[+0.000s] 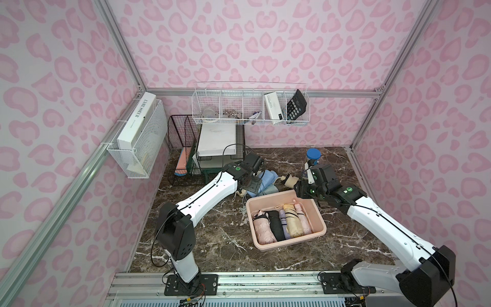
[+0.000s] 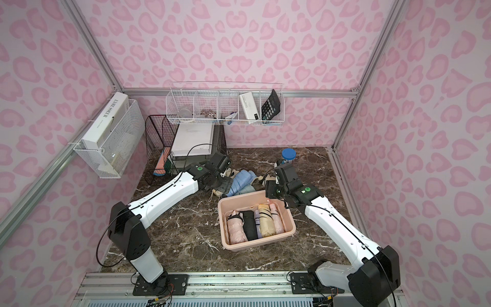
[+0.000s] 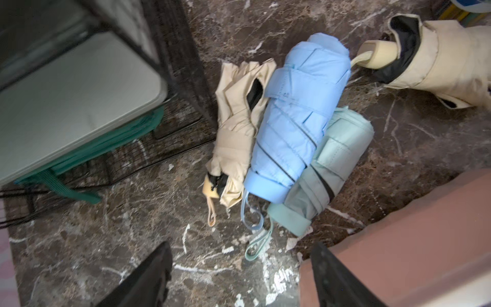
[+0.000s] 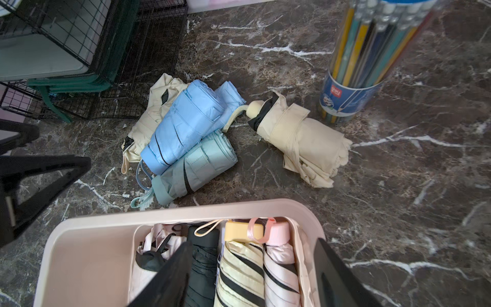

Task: Put the umbrella into the storage box
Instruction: Place the umbrella in the storage box, then pick up the umbrella from the center of the board.

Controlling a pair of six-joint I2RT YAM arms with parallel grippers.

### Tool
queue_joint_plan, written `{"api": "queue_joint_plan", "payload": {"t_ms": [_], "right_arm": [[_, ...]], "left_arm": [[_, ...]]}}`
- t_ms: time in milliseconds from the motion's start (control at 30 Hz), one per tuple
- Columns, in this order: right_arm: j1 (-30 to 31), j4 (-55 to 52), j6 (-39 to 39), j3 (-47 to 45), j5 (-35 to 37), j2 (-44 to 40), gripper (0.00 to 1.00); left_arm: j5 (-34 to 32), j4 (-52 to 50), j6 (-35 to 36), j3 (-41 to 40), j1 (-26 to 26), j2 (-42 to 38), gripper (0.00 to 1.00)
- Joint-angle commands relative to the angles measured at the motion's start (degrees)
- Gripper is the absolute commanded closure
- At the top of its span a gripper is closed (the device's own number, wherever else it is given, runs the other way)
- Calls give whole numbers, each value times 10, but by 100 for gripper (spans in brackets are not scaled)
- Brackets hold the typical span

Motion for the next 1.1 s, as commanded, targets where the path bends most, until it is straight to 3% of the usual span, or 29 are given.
{"api": "queue_joint_plan", "payload": {"t_ms": [0,300,500,1067], "right_arm": [[-15,5,12,-1,-17,4,35],[-41,-12,12,1,-25,-4,35],[-50,-21,12,1,-28,-10,35],[-54,-23,11,4,-33,-7,35]], "left_arm": [[56,23,33,44,1,44,18],[110,-36,65,219,0,198,16],[110,-24,72,253,-1,249,15],[31,-44,95,350,-2,363,14]]}}
